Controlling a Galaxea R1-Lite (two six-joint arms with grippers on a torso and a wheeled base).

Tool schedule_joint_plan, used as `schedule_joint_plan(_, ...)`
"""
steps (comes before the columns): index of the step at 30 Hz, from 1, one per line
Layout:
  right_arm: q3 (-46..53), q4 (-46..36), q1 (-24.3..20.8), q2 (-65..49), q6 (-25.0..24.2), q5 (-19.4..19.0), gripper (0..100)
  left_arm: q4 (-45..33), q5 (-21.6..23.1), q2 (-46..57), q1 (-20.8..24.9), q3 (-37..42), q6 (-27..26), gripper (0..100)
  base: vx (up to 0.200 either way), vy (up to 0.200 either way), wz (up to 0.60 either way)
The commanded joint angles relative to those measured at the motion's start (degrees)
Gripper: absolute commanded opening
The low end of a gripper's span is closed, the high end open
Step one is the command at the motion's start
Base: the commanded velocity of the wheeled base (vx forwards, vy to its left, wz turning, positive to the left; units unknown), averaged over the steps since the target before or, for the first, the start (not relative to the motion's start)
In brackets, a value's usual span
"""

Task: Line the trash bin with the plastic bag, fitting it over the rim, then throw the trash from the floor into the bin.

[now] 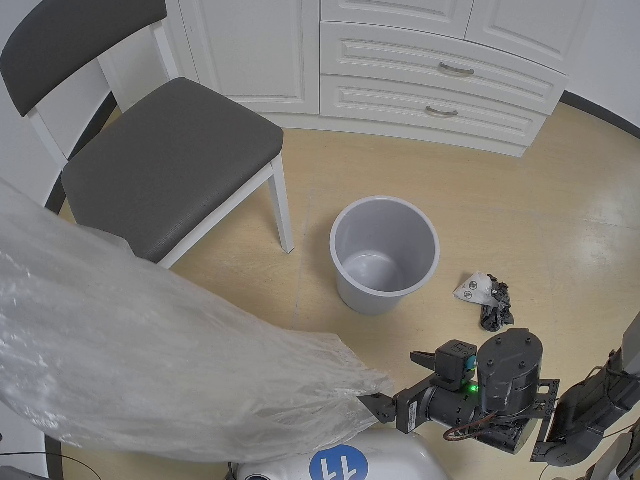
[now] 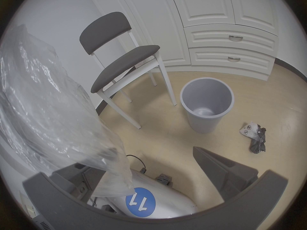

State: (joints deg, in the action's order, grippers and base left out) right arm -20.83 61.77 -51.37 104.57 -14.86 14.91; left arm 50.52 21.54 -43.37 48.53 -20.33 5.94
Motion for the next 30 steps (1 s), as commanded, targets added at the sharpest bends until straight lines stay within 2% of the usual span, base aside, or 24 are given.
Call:
schedule_joint_plan(1, -0.17, 0.02, 0.13, -0.24, -0.08, 0.03, 100, 0.02, -0.01, 0.04, -0.02, 0.12, 0.04, 0, 0.0, 0.0, 0.0)
schedule_joint_plan(8, 0.44, 2.83, -0.04, -2.18, 0.01, -0.14, 100, 0.02, -0.01, -0.04, -0.02, 0.12, 0.04, 0, 0.0, 0.0, 0.0)
schedule_joint_plan(17, -0.17, 3.53, -0.66, 2.04, -0.34, -0.32, 100, 0.11, -0.01, -0.13, -0.02, 0.12, 0.04, 0, 0.0, 0.0, 0.0)
schedule_joint_plan(21, -0.08, 6.17, -0.48, 3.8, -0.43, -0.32, 100, 0.11, -0.01, -0.13, -0.02, 0.12, 0.04, 0, 0.0, 0.0, 0.0)
schedule_joint_plan(22, 0.44, 9.69, -0.4, 5.03, -0.34, -0.32, 100, 0.11, -0.01, -0.13, -0.02, 0.12, 0.04, 0, 0.0, 0.0, 0.0)
schedule_joint_plan(25, 0.97, 13.03, -0.4, 6.61, -0.34, -0.32, 100, 0.11, -0.01, -0.13, 0.07, 0.12, 0.04, 0, 0.0, 0.0, 0.0)
schedule_joint_plan(30, 1.41, 14.26, -0.4, 7.49, -0.17, -0.32, 100, 0.11, 0.08, -0.13, 0.07, 0.12, 0.04, 0, 0.0, 0.0, 0.0)
